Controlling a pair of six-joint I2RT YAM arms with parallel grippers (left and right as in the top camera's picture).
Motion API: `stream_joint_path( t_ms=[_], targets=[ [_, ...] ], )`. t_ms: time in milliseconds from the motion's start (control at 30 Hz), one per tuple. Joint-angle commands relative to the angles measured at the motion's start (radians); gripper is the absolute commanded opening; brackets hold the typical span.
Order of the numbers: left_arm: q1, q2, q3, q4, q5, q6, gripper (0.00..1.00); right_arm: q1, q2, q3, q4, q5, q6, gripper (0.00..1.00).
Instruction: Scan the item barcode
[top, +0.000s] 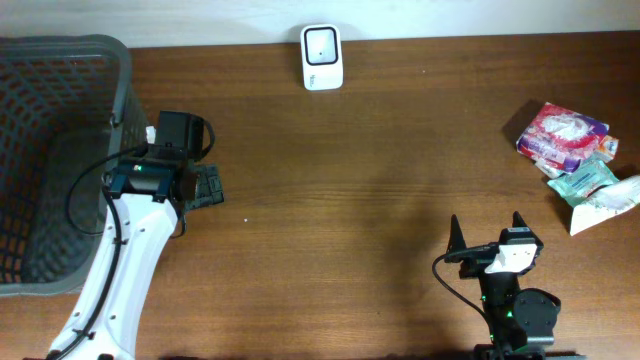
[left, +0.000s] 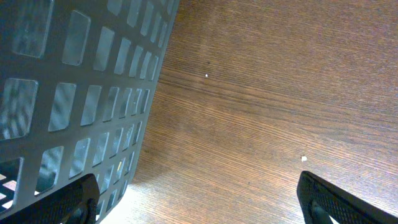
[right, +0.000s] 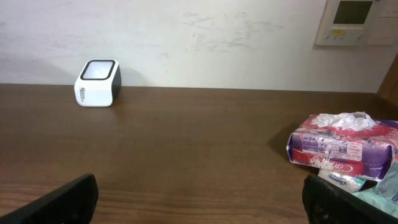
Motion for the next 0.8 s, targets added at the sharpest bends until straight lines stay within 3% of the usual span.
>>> stream_joint_path(
  t_ms=[0,767],
  targets=[
    [0.004,-0.004,0.0,0.002,0.0,-0.01,0.99,0.005,-0.01,-0.013,-0.002,0.013,0.034,0.99],
    [0.004,-0.004,0.0,0.002,0.0,-0.011,0.99,0.005,-0.01,-0.013,0.0,0.008,0.022,0.99]
  ],
)
